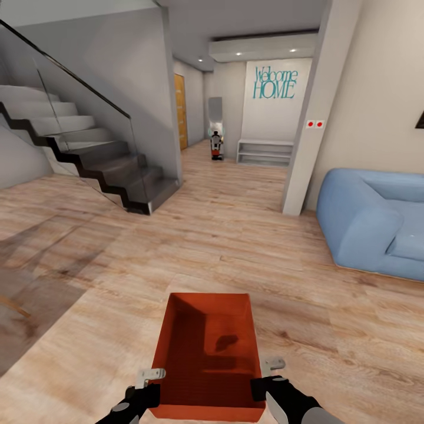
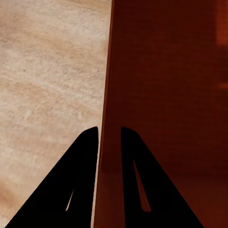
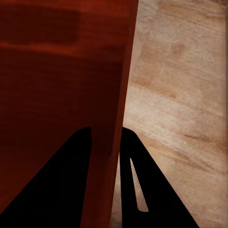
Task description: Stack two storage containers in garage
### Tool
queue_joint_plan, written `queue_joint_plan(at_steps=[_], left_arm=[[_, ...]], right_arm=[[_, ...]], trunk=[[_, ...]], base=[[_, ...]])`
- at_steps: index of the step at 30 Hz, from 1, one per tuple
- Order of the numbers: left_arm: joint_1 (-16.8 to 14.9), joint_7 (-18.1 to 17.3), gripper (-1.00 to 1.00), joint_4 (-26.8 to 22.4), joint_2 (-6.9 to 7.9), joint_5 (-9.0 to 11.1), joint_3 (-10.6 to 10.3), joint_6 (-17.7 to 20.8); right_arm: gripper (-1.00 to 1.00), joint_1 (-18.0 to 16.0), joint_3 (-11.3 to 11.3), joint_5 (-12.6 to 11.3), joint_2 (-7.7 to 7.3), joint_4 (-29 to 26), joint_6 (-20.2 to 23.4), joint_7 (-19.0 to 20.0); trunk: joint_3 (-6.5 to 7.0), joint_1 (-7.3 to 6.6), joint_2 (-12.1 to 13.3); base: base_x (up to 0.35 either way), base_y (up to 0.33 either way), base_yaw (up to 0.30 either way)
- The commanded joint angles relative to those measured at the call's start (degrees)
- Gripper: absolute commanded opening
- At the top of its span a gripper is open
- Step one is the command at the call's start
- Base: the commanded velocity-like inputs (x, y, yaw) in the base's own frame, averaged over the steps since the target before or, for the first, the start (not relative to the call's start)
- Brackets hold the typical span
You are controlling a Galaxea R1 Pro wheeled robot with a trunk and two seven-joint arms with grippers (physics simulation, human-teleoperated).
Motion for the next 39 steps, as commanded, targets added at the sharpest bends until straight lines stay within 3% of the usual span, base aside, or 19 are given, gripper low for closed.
queue_joint_plan(at_steps=[1,26,39], left_arm=[[0.0,0.5,-1.00,0.0,0.04,0.4,0.0,-0.2],[0.0,0.5,-1.00,0.0,0.02,0.4,0.0,-0.2],[0.0,0.5,-1.00,0.0,0.03,0.4,0.0,-0.2]], right_arm=[[-1.00,0.0,0.1,1.2,-0.47,-0.2,0.5,-0.5],[-1.00,0.0,0.1,1.2,-0.47,-0.1,0.5,-0.5],[-1.00,0.0,0.1,1.2,-0.47,-0.1,0.5,-0.5]], trunk=[[-0.05,0.03,0.0],[-0.05,0.03,0.0],[-0.05,0.03,0.0]], base=[[0.343,0.000,-0.025],[0.343,0.000,-0.005],[0.343,0.000,-0.145]])
